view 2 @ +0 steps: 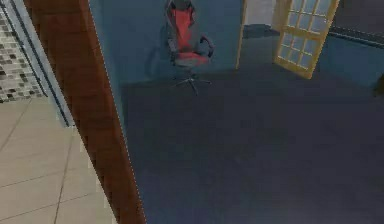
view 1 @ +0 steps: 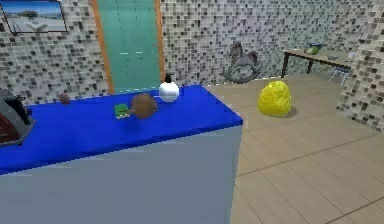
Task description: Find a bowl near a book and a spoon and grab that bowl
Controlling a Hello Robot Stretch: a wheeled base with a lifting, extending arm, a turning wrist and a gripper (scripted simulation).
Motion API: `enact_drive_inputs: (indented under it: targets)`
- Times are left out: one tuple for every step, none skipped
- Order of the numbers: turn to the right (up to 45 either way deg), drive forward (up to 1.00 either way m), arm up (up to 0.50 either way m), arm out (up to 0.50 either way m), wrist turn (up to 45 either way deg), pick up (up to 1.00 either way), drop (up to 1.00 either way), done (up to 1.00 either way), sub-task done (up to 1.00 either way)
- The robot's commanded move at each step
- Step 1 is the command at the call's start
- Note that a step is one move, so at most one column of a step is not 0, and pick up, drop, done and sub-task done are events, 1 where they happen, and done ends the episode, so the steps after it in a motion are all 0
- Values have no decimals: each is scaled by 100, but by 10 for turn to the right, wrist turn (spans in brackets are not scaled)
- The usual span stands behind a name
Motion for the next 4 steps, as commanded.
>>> enact_drive_inputs:
  targets:
    - [330,0,0,0,0,0,0,0,0]
    - [0,100,0,0,0,0,0,0,0]
    - [0,100,0,0,0,0,0,0,0]
    - [30,0,0,0,0,0,0,0,0]
